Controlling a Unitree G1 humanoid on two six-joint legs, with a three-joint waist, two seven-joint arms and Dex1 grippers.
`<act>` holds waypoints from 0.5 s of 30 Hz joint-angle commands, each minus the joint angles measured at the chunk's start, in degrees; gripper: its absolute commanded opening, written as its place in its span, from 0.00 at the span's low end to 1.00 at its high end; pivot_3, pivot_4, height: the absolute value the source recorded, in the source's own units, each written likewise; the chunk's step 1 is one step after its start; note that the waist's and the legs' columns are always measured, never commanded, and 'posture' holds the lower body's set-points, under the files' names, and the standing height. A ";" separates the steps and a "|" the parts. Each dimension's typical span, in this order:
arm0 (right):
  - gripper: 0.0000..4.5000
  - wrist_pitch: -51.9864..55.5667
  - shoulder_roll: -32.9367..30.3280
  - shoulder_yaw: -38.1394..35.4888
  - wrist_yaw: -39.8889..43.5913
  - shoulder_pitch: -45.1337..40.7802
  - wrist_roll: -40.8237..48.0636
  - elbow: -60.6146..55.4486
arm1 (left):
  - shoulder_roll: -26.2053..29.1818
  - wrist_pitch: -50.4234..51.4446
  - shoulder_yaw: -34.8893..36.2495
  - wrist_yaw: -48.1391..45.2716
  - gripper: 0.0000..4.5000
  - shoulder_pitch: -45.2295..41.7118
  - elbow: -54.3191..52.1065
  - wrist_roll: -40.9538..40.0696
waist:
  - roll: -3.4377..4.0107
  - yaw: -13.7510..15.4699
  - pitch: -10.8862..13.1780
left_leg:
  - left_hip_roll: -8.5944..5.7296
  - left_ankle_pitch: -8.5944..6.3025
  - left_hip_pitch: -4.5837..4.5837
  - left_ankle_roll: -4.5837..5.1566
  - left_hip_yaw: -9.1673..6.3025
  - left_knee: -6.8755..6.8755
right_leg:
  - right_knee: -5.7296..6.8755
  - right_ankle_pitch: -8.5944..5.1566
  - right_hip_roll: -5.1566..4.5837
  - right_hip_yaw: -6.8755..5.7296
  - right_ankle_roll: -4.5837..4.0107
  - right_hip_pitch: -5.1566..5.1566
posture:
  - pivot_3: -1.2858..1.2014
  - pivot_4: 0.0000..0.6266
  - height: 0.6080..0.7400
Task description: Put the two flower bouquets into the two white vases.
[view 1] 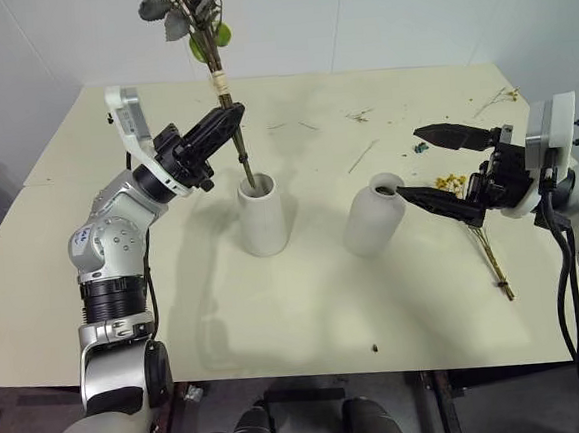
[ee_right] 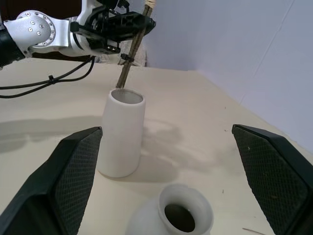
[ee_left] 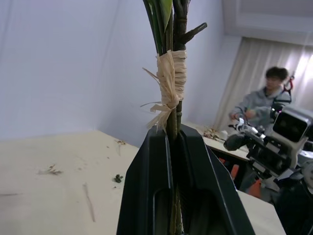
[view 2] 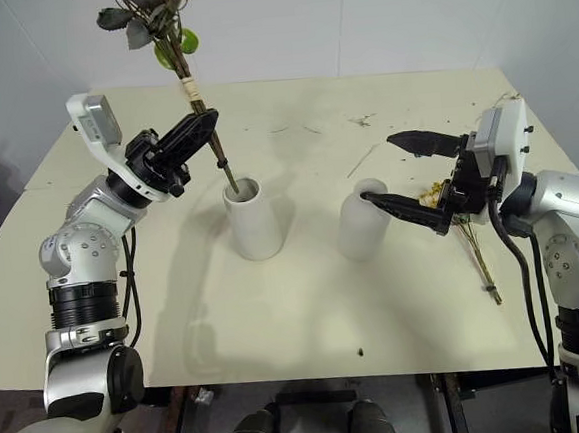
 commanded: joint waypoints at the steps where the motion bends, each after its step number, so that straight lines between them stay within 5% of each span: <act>1: 1.00 0.18 -0.24 -2.48 -1.62 0.91 1.38 -3.44 | -1.13 -6.57 -0.22 -1.33 0.00 -1.37 3.54 2.37 | 0.00 0.11 0.00 | 0.00 0.00 0.01 0.01 0.00 0.00 | 0.00 0.00 0.00 0.00 0.00 0.01 | 0.52 0.24 1.00; 14: 1.00 2.00 -0.51 -3.03 -4.94 2.97 3.24 -6.97 | -1.57 -12.49 -2.68 -6.67 0.00 0.55 8.46 5.29 | 0.00 0.11 0.00 | -0.01 0.01 -0.14 0.04 0.00 0.02 | -0.09 0.04 -0.01 0.00 0.04 -0.09 | 0.52 0.24 1.00; 15: 1.00 2.11 -0.45 -3.03 -5.13 2.94 3.28 -7.05 | -1.57 -12.38 -2.83 -6.67 0.07 0.80 8.22 5.39 | 0.00 0.12 0.00 | -0.01 0.01 -0.14 0.04 0.00 0.02 | -0.08 0.04 -0.01 0.00 0.04 -0.09 | 0.52 0.24 1.00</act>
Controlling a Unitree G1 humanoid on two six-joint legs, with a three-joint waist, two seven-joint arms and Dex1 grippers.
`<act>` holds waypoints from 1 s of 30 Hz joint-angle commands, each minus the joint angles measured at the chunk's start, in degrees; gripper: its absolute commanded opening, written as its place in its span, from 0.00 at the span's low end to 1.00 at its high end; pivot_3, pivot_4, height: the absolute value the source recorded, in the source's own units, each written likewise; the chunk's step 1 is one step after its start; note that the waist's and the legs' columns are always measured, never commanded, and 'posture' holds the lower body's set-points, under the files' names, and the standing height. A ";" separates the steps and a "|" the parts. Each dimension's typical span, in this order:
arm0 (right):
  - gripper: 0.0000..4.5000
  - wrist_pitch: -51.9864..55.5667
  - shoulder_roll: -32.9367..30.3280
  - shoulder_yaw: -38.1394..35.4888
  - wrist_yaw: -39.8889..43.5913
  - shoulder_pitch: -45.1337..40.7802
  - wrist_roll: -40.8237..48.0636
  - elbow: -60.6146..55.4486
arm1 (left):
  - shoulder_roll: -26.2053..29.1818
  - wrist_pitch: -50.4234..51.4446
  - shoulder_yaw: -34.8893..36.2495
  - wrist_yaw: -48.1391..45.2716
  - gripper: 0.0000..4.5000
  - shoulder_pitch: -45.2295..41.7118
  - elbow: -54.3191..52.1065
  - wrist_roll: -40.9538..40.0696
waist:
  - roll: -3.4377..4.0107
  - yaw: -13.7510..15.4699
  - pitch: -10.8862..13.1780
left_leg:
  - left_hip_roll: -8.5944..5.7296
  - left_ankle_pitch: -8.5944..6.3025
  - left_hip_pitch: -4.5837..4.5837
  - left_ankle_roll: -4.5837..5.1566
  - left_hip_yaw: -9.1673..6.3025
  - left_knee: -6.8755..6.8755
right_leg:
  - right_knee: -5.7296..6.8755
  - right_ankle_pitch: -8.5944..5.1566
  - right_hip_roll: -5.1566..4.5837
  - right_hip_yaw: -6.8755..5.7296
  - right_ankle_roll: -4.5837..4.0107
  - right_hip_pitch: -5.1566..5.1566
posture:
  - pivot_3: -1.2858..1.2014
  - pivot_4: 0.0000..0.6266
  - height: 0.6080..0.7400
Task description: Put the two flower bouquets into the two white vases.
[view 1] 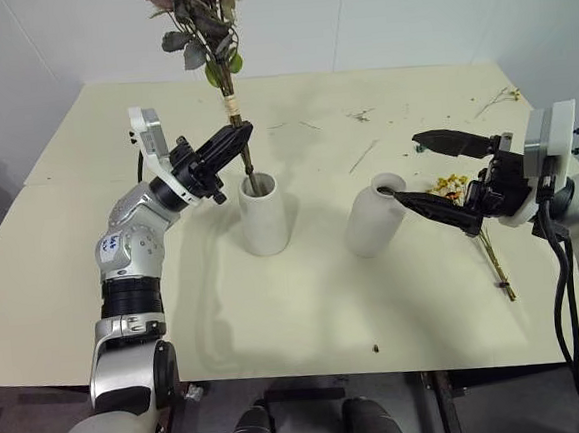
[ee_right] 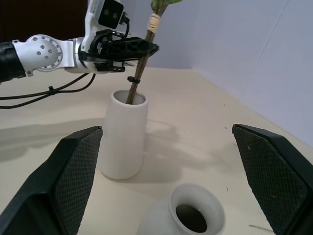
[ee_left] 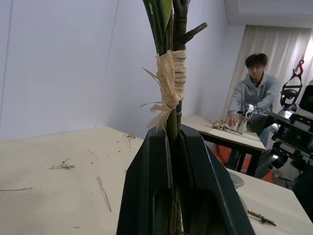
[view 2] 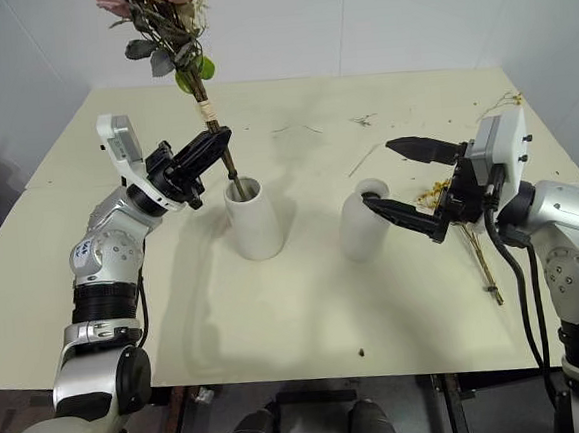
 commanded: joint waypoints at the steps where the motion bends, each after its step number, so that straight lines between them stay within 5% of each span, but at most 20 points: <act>1: 1.00 -0.15 -0.42 -2.20 -1.01 -0.24 1.07 -2.25 | 0.56 -1.06 -0.96 -1.71 0.14 0.95 -1.88 0.85 | 0.00 0.00 0.00 | 0.00 0.00 0.00 0.00 0.00 0.00 | 0.01 0.00 0.00 0.00 0.00 0.00 | 0.52 0.24 1.00; 14: 1.00 5.29 -5.83 -2.66 -2.67 -0.13 -1.07 0.76 | 10.30 -7.15 -5.02 -10.19 0.98 1.03 -0.78 8.37 | 0.00 0.04 0.00 | 0.00 -0.01 -0.01 0.02 0.00 -0.01 | 0.00 0.00 0.00 0.00 0.00 -0.02 | 0.52 0.24 1.00; 23: 1.00 25.02 -20.76 4.18 -6.26 -7.03 -10.14 16.88 | 22.82 -6.44 -5.38 -20.85 0.98 -1.43 2.83 10.16 | 0.07 -0.14 0.03 | 0.01 -0.01 -0.10 0.05 0.06 -0.14 | 0.02 -0.02 -0.01 0.06 -0.07 -0.24 | 0.52 0.24 1.00; 30: 1.00 29.96 -22.34 17.40 0.11 -14.49 -18.27 31.28 | 26.67 6.45 -3.25 -23.00 0.98 4.26 -12.75 1.88 | 0.08 -0.35 0.02 | 0.06 -0.01 -0.24 0.05 0.22 -0.35 | 0.03 -0.04 0.00 0.18 -0.08 -0.54 | 0.52 0.24 1.00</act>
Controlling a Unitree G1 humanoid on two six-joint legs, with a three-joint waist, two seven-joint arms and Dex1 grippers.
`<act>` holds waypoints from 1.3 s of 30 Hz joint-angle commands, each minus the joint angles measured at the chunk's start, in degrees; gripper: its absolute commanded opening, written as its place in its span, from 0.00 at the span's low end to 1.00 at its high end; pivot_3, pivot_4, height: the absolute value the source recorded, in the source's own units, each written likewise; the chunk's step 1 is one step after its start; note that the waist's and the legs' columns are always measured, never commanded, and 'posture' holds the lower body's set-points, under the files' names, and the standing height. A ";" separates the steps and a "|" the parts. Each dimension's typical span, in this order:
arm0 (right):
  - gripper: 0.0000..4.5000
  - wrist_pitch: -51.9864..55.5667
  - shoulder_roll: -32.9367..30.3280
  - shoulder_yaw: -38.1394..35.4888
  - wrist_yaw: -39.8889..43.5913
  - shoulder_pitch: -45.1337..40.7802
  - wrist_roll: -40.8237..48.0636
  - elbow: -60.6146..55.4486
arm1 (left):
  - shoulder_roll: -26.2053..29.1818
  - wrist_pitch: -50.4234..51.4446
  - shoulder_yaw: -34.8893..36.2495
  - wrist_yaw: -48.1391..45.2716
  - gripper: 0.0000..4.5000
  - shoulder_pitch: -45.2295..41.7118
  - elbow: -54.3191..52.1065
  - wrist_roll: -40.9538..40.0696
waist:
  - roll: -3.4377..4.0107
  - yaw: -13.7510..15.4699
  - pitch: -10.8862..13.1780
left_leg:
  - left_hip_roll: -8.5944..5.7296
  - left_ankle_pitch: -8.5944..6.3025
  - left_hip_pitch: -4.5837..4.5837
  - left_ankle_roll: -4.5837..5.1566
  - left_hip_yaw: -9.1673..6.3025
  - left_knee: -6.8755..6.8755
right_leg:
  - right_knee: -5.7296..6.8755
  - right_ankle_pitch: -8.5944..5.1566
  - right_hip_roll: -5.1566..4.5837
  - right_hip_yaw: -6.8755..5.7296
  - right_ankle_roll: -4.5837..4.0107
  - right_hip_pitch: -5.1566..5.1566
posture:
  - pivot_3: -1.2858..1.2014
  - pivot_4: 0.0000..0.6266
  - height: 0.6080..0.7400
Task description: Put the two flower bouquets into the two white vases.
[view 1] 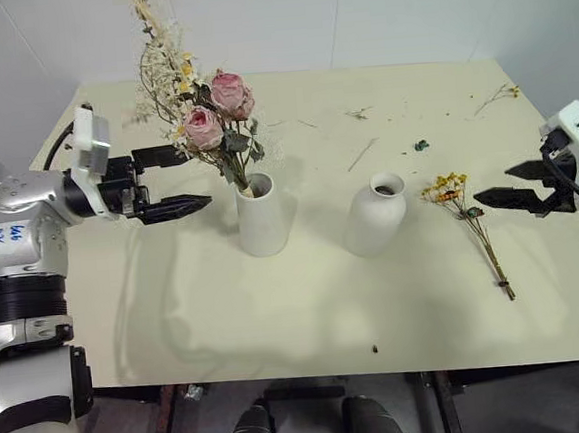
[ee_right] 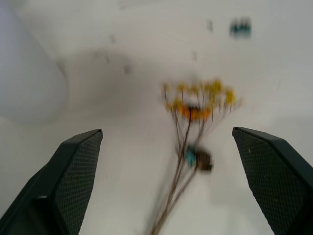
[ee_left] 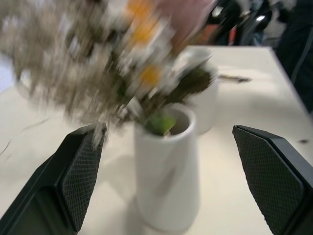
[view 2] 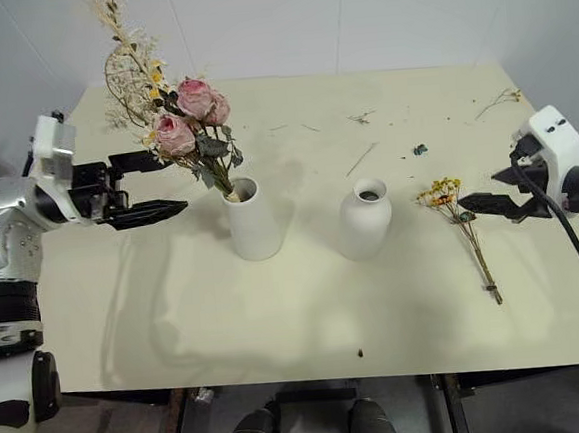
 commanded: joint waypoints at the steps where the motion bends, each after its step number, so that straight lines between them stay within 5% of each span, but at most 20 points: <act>1: 1.00 -0.49 -0.09 5.78 3.42 -3.22 -5.38 6.37 | 1.93 6.85 2.07 -0.17 0.98 4.70 -11.69 -5.58 | 0.02 -0.23 -0.01 | 0.01 0.00 0.00 0.00 0.10 -0.05 | 0.00 -0.01 0.00 0.07 0.00 -0.04 | 0.52 0.24 1.00; 14: 1.00 -10.11 10.98 17.84 8.91 -17.32 -21.09 32.58 | 0.27 12.51 6.75 9.54 0.98 13.47 -27.03 -12.13 | 0.09 -1.00 0.04 | 0.04 0.04 0.04 -0.06 0.22 0.13 | 0.35 -0.02 0.03 0.17 -0.03 -0.13 | 0.52 0.24 1.00; 27: 0.03 -13.25 12.74 15.96 11.76 -19.43 -26.05 37.44 | -0.44 11.14 5.51 10.13 1.00 12.92 -26.40 -12.40 | 0.09 -1.31 0.04 | 0.04 0.05 0.04 -0.07 0.21 0.19 | 0.42 -0.02 0.03 0.17 -0.03 -0.13 | 0.52 0.24 1.00; 34: 0.00 -17.90 12.33 4.15 7.10 -15.29 -20.07 29.84 | -2.22 10.41 4.24 10.05 1.00 12.34 -24.80 -12.02 | 0.08 -1.23 0.04 | 0.04 0.05 0.05 -0.07 0.21 0.25 | 0.48 -0.02 0.04 0.17 -0.03 -0.12 | 0.52 0.24 1.00; 39: 0.00 -29.49 18.48 -13.96 5.01 -6.93 -5.93 8.82 | -4.14 10.14 2.77 10.35 1.00 11.99 -24.15 -11.48 | 0.09 -1.49 0.03 | 0.07 0.05 0.07 -0.07 0.23 0.27 | 0.54 -0.02 0.08 0.20 -0.02 -0.11 | 0.52 0.24 1.00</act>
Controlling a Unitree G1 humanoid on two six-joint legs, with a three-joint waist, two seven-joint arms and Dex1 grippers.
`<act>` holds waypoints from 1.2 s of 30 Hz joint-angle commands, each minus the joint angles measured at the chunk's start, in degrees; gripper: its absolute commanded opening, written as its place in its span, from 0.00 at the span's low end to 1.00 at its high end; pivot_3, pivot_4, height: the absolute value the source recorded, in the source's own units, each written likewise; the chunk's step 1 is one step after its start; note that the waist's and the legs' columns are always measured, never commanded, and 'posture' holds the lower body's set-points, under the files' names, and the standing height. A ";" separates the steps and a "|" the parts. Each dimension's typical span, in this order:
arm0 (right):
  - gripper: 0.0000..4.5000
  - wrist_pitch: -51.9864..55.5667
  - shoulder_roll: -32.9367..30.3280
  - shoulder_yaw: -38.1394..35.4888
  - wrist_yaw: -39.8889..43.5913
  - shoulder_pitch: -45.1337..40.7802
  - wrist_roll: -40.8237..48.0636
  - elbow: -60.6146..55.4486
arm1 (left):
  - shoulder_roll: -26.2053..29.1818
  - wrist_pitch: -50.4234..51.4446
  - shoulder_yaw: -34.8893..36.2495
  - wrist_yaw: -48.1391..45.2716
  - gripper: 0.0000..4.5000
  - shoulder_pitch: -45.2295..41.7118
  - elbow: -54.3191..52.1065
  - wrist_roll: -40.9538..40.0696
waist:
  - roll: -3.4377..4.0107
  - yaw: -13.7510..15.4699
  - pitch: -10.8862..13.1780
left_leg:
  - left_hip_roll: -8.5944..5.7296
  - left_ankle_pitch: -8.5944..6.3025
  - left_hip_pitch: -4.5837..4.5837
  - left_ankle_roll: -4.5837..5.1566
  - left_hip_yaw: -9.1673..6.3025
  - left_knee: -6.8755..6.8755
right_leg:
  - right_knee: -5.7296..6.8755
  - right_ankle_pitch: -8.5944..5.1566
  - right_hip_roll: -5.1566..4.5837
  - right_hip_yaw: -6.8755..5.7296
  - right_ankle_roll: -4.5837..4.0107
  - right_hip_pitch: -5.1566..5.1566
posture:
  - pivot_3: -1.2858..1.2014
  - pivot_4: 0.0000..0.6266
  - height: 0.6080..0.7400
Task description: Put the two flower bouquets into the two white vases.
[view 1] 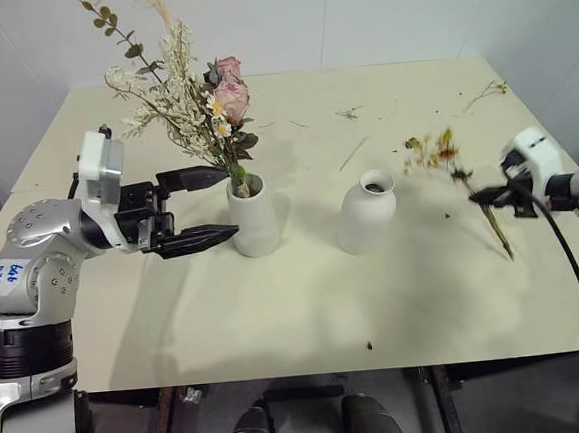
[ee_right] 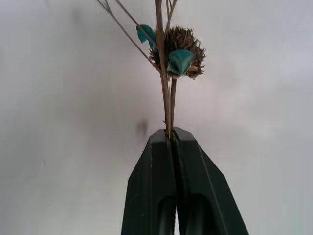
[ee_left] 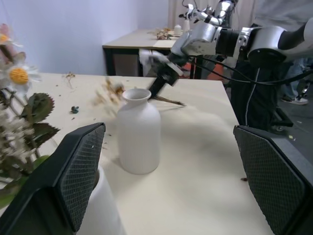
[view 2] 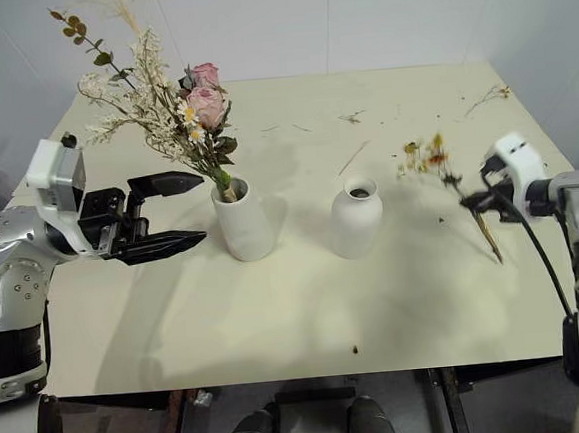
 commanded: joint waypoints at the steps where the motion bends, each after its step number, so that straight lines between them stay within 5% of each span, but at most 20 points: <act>1: 0.00 -4.52 5.14 -11.60 -3.49 2.96 11.47 -17.21 | -0.63 -0.95 -0.66 0.32 1.00 -1.78 0.46 0.18 | 0.00 -0.05 0.00 | 0.02 0.00 0.02 0.00 0.00 0.01 | 0.03 0.00 0.02 0.00 0.00 0.00 | 0.52 0.24 1.00; 5: 0.00 -1.14 13.86 -19.23 -10.53 3.65 24.85 -32.78 | -1.53 -1.43 -2.07 0.19 1.00 -3.56 2.18 1.27 | 0.00 0.15 0.00 | 0.05 0.04 0.03 -0.07 -0.07 0.10 | 0.25 0.00 0.06 0.00 0.00 -0.01 | 0.52 0.24 1.00; 14: 0.00 7.96 19.84 -16.94 -19.81 3.99 38.88 -44.91 | -2.67 -2.06 -3.62 0.30 1.00 -5.62 3.75 2.56 | -0.01 1.19 -0.01 | 0.02 0.16 0.06 0.00 -0.14 0.14 | 0.34 0.09 0.04 -0.01 -0.12 0.01 | 0.52 0.24 1.00; 32: 0.00 -6.45 23.95 -8.85 -14.43 8.64 28.55 -32.70 | -3.42 -2.02 -2.64 3.20 1.00 -5.16 1.90 2.01 | -0.01 1.29 -0.01 | 0.02 0.17 0.06 0.03 -0.13 0.06 | 0.30 0.10 0.05 -0.01 -0.12 -0.02 | 0.52 0.24 1.00; 36: 0.23 -4.45 24.03 -7.41 -13.83 10.95 29.36 -34.44 | -2.96 -2.13 -1.96 3.66 1.00 -4.88 1.65 1.99 | -0.01 1.30 -0.01 | 0.03 0.17 0.07 0.02 -0.14 0.06 | 0.32 0.10 0.07 -0.01 -0.12 -0.03 | 0.52 0.24 1.00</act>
